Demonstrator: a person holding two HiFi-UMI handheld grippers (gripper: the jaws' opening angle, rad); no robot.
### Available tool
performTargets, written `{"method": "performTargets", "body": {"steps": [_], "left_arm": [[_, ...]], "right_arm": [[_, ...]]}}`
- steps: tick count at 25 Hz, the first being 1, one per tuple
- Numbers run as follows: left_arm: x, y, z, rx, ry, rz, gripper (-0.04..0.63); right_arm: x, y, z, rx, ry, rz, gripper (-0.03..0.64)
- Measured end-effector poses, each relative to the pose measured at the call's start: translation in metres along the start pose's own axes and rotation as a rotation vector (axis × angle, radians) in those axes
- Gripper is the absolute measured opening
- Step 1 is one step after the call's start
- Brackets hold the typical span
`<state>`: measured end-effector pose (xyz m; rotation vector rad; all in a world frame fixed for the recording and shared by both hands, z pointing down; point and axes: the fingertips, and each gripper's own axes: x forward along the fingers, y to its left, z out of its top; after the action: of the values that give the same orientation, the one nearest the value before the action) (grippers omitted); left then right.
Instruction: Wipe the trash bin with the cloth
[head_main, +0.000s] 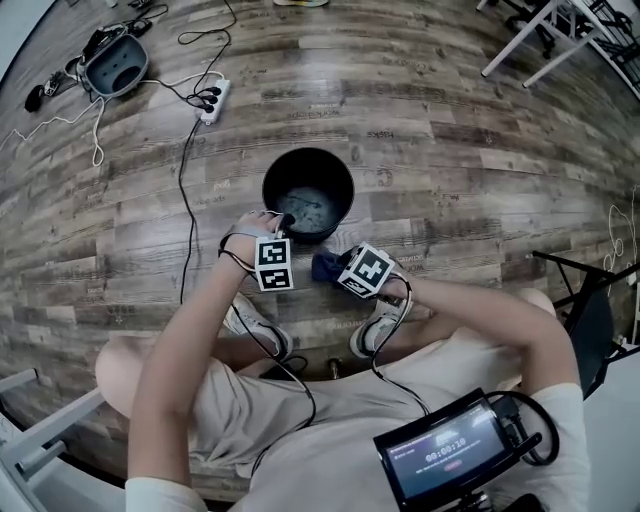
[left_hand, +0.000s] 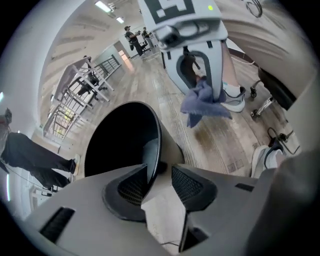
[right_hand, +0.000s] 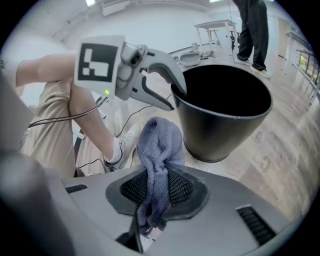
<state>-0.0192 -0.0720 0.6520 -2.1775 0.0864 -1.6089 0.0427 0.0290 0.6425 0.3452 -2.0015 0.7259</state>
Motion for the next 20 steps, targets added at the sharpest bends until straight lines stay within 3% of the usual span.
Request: {"method": "performTargets", "body": {"steps": [6, 10, 20], "left_arm": [[0.003, 0.004, -0.001, 0.028, 0.012, 0.026, 0.147], [0.004, 0.003, 0.001, -0.024, 0.026, 0.01, 0.147], [0.005, -0.001, 0.016, -0.158, 0.05, -0.016, 0.13]], "right_arm": [[-0.042, 0.008, 0.017, -0.107, -0.047, -0.018, 0.08], [-0.045, 0.004, 0.019, -0.16, -0.064, -0.04, 0.08], [-0.042, -0.028, 0.042, -0.065, -0.176, -0.109, 0.08]]}}
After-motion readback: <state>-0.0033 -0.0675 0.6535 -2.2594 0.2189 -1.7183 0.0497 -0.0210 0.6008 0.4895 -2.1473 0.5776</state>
